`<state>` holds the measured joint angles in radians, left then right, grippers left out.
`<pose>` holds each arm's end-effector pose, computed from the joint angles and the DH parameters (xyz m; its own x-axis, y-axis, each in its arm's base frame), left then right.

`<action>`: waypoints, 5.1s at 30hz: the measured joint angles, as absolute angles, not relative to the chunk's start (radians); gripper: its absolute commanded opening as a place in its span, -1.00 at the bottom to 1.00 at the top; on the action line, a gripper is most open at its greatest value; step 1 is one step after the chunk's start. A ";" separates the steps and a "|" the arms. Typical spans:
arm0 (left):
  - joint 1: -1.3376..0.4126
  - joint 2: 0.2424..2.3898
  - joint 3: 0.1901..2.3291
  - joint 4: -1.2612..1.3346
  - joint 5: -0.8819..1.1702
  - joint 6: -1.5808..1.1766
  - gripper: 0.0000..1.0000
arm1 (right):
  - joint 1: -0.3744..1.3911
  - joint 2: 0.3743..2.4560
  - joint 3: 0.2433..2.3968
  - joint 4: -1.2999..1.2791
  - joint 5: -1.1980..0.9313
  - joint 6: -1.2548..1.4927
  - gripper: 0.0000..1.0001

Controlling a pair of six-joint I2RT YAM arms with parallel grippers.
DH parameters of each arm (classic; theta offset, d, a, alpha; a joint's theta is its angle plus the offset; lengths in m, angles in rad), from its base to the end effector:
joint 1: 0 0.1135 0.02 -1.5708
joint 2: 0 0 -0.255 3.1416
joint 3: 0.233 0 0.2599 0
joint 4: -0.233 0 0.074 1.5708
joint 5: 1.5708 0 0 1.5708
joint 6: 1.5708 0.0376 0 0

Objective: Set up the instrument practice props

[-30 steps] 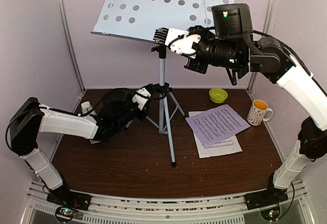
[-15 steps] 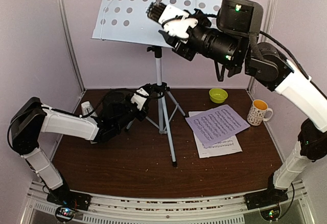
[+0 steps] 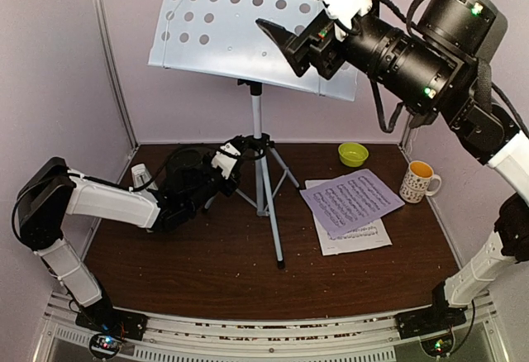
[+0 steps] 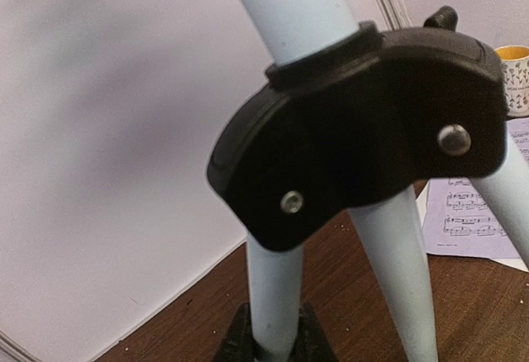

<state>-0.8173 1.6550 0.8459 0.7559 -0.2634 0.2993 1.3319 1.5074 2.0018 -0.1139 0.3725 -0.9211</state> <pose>0.2600 -0.2628 0.2201 0.1204 0.2877 -0.9501 0.5136 0.8010 0.3077 0.0841 0.2875 0.5813 0.7101 -0.2186 -0.6693 -0.4291 0.6193 -0.6575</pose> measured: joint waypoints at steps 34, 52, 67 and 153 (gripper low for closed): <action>-0.854 1.599 0.803 0.770 -0.643 0.176 -1.00 | 1.261 1.285 0.963 0.046 0.304 -0.003 0.74; -0.877 1.596 0.834 0.688 -0.724 0.103 -1.00 | 1.103 1.679 1.158 0.218 0.128 0.053 0.28; -0.877 1.596 0.840 0.679 -0.724 0.101 -1.00 | 1.048 1.832 1.227 0.310 0.198 0.095 -0.11; -0.722 1.600 0.856 0.342 -0.183 0.212 0.38 | 0.824 1.756 1.264 0.110 -0.060 -0.068 0.59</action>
<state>-0.7216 1.6005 0.8558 0.3424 -0.1833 0.2119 0.8238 1.7557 1.2640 0.1097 -0.0597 -0.0681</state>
